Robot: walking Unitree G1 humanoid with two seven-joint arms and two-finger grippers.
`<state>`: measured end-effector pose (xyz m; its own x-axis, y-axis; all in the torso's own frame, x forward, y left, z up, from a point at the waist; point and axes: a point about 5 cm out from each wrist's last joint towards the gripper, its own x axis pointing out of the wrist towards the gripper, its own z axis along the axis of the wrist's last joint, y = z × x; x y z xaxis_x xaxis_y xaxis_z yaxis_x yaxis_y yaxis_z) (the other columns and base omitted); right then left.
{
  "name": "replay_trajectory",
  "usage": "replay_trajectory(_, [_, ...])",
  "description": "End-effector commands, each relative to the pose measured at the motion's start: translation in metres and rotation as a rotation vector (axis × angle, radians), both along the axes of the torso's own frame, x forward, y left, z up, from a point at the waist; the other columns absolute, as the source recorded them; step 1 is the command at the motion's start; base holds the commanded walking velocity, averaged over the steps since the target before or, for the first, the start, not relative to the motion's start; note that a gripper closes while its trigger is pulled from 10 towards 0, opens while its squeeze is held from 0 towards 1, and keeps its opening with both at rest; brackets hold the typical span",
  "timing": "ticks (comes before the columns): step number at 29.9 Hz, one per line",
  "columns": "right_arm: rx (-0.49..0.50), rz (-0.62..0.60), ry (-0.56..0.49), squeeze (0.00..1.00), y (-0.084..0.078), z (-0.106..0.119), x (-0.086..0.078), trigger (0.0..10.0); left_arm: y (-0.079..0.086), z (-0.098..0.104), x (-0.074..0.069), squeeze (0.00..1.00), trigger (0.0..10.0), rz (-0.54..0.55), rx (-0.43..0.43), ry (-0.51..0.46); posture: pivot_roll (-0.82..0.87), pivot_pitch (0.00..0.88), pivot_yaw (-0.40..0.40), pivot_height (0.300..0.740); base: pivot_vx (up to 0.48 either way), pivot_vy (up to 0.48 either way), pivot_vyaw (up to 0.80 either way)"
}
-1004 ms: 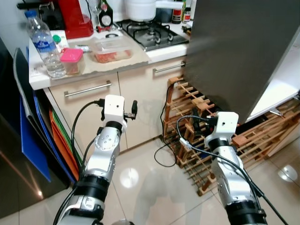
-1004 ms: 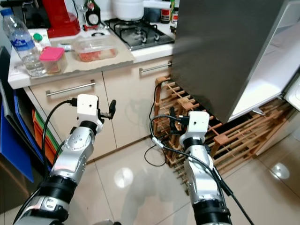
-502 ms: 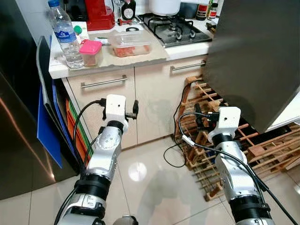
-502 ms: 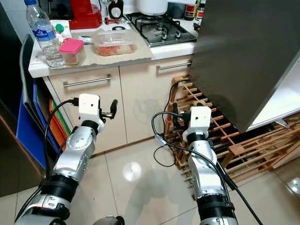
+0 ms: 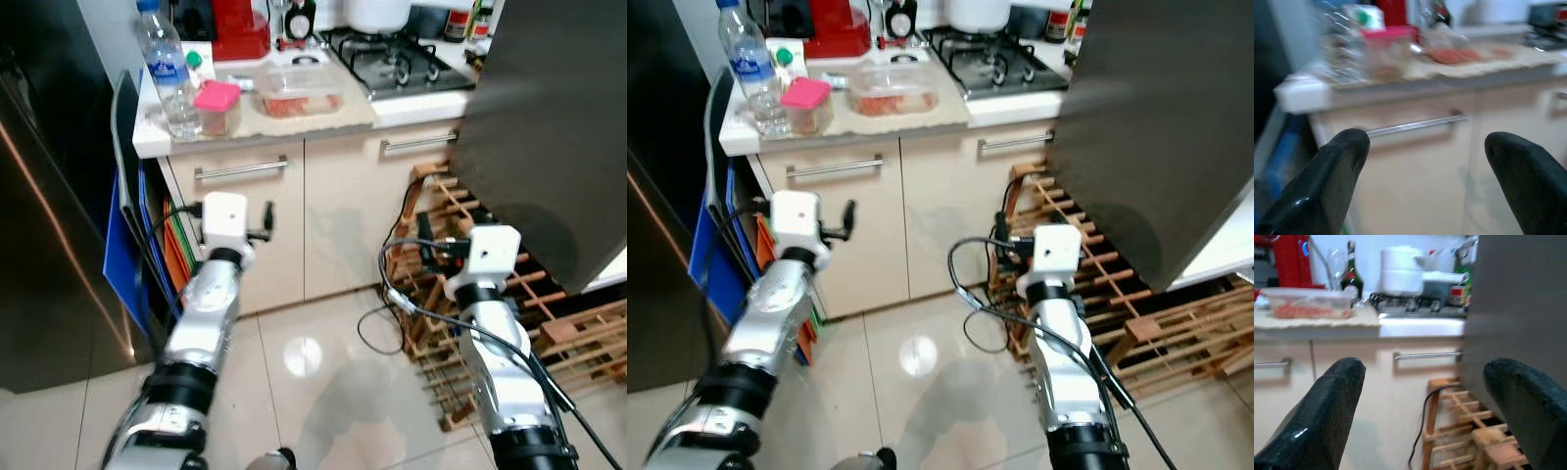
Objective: Restocking fridge
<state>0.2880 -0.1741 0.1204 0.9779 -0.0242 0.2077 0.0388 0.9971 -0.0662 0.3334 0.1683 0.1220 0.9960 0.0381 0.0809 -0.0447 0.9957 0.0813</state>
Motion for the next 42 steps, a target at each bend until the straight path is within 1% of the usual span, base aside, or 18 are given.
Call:
replay_trajectory(1, [0.018, -0.046, -0.011, 0.0, -0.008, 0.0, -0.007, 10.0, 0.02, 0.0, -0.01, 0.0, 10.0, 0.052, 0.035, -0.017, -0.03, 0.0, 0.026, 0.74, 0.0, 0.0, 0.59])
replay_trajectory(3, [0.034, -0.055, 0.021, 0.0, -0.012, -0.008, -0.016, 10.0, 0.034, -0.01, -0.025, 0.0, 10.0, 0.062, 0.046, 0.013, -0.01, 0.0, 0.022, 0.74, 0.0, 0.0, 0.59])
replay_trajectory(4, [0.034, -0.055, 0.021, 0.0, -0.012, -0.008, -0.016, 10.0, 0.034, -0.01, -0.025, 0.0, 10.0, 0.062, 0.046, 0.013, -0.01, 0.0, 0.022, 0.74, 0.0, 0.0, 0.59])
replay_trajectory(6, [0.03, -0.041, 0.046, 0.0, -0.011, -0.014, -0.021, 10.0, 0.034, -0.018, -0.036, 0.0, 10.0, 0.04, 0.044, 0.043, -0.01, 0.0, 0.021, 0.74, 0.0, 0.0, 0.59])
replay_trajectory(9, [0.024, -0.034, 0.058, 0.0, -0.01, -0.017, -0.023, 10.0, 0.03, -0.024, -0.046, 0.0, 10.0, 0.002, 0.028, 0.053, -0.01, 0.0, 0.016, 0.74, 0.0, 0.0, 0.59])
replay_trajectory(10, [0.027, -0.024, 0.065, 0.0, -0.01, -0.018, -0.024, 10.0, 0.024, -0.027, -0.055, 0.0, 10.0, -0.056, -0.001, 0.051, -0.01, 0.0, 0.009, 0.74, 0.0, 0.0, 0.59])
replay_trajectory(13, [0.029, 0.0, 0.07, 0.0, -0.008, -0.02, -0.021, 10.0, 0.014, -0.025, -0.06, 0.0, 10.0, -0.128, 0.002, 0.035, 0.0, 0.0, 0.004, 0.74, 0.0, 0.0, 0.59])
replay_trajectory(19, [0.052, 0.044, 0.061, 0.0, -0.005, -0.017, -0.014, 10.0, 0.003, -0.016, -0.051, 0.0, 10.0, -0.135, -0.067, 0.014, 0.0, 0.0, 0.0, 0.74, 0.0, 0.0, 0.61])
replay_trajectory(21, [0.053, 0.048, 0.057, 0.0, -0.004, -0.015, -0.012, 10.0, 0.0, -0.014, -0.048, 0.0, 10.0, -0.146, -0.066, 0.011, 0.01, 0.0, -0.001, 0.74, 0.0, 0.0, 0.66])
replay_trajectory(23, [0.059, 0.035, 0.062, 0.0, -0.005, -0.015, -0.008, 10.0, -0.009, -0.008, -0.036, 0.0, 10.0, -0.166, -0.027, 0.015, 0.01, 0.0, -0.005, 0.74, 0.0, 0.0, 0.66])
replay_trajectory(24, [0.059, 0.035, 0.062, 0.0, -0.005, -0.015, -0.008, 10.0, -0.009, -0.008, -0.036, 0.0, 10.0, -0.166, -0.027, 0.015, 0.01, 0.0, -0.005, 0.74, 0.0, 0.0, 0.66])
replay_trajectory(25, [0.069, 0.004, 0.073, 0.0, -0.008, -0.017, -0.007, 10.0, -0.011, -0.003, -0.028, 0.0, 10.0, -0.164, -0.018, 0.004, 0.01, 0.0, -0.005, 0.74, 0.0, 0.0, 0.0])
replay_trajectory(27, [0.051, -0.017, 0.071, 0.0, -0.009, -0.016, -0.006, 10.0, -0.013, 0.004, -0.023, 0.0, 10.0, -0.167, -0.01, -0.026, 0.01, 0.0, -0.011, 0.74, 0.0, 0.0, 0.0])
replay_trajectory(30, [-0.051, -0.057, -0.03, 0.0, -0.007, 0.006, -0.004, 10.0, -0.019, 0.028, -0.012, 0.0, 10.0, -0.188, -0.018, -0.114, 0.0, 0.0, -0.004, 0.74, 0.0, 0.0, 0.0])
replay_trajectory(34, [-0.055, -0.099, -0.068, 0.0, -0.01, 0.016, -0.002, 10.0, -0.023, 0.038, -0.009, 0.0, 10.0, -0.198, -0.04, -0.148, -0.01, 0.0, 0.001, 0.74, 0.0, 0.0, 0.0])
replay_trajectory(36, [-0.079, -0.146, -0.146, 0.0, -0.011, 0.034, 0.002, 10.0, -0.036, 0.053, -0.004, 0.0, 10.0, -0.244, -0.036, -0.203, -0.01, 0.0, 0.02, 0.74, 0.48, 0.0, 0.0])
replay_trajectory(38, [-0.088, -0.16, -0.182, 0.0, -0.011, 0.042, 0.004, 10.0, -0.042, 0.06, -0.003, 0.0, 10.0, -0.264, -0.033, -0.232, -0.02, 0.0, 0.024, 0.74, 0.48, 0.0, 0.0])
replay_trajectory(42, [-0.078, -0.166, -0.198, 0.0, -0.01, 0.048, 0.007, 10.0, -0.047, 0.07, -0.003, 0.0, 10.0, -0.296, -0.011, -0.28, -0.02, 0.0, 0.034, 0.74, 0.48, 0.0, 0.0])
